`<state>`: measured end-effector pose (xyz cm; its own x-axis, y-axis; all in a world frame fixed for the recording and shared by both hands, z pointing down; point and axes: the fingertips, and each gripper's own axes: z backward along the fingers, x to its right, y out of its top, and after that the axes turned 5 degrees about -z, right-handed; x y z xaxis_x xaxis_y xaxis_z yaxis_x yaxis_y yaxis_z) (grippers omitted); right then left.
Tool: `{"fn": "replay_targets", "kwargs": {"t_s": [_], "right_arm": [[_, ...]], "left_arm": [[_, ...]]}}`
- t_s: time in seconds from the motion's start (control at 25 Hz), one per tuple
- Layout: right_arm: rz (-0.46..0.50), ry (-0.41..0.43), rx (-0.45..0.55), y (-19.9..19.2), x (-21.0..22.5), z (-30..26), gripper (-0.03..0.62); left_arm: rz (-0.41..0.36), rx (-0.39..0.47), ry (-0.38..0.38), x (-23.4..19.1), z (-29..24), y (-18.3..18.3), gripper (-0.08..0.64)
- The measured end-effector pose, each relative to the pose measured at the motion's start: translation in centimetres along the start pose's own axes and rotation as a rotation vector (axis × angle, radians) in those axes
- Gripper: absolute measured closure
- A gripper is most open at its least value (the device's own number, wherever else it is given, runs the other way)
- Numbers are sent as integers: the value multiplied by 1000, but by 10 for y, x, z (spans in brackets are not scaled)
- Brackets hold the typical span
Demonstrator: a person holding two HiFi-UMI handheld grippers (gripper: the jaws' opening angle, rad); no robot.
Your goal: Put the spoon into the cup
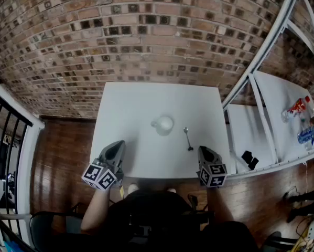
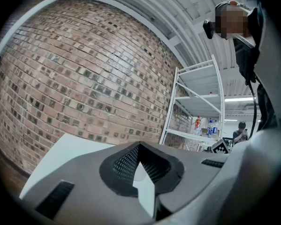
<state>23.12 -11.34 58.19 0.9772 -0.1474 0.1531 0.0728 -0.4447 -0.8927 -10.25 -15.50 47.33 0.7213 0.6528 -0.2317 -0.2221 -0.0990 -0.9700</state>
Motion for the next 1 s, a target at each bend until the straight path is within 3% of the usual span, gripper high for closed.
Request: {"fn": "replay_targets", "kwargs": {"t_s": [0.52, 0.56, 0.6, 0.76, 0.84, 1.0], "right_arm": [[10, -35, -115, -34, 5, -34, 568], [10, -34, -129, -37, 6, -37, 549], [8, -33, -144, -41, 7, -39, 485], [1, -40, -189, -54, 10, -49, 465], [-11, -52, -219, -62, 14, -54, 385], [-45, -71, -282, -79, 22, -63, 385]], "left_arm": [[-8, -2, -1, 2, -6, 4, 555], [-6, -4, 8, 0, -3, 3, 555], [-4, -6, 17, -2, 0, 2, 556], [6, -18, 48, -10, 11, -5, 556], [8, -22, 58, -13, 15, -6, 555], [6, -28, 76, -17, 18, -8, 555]]}}
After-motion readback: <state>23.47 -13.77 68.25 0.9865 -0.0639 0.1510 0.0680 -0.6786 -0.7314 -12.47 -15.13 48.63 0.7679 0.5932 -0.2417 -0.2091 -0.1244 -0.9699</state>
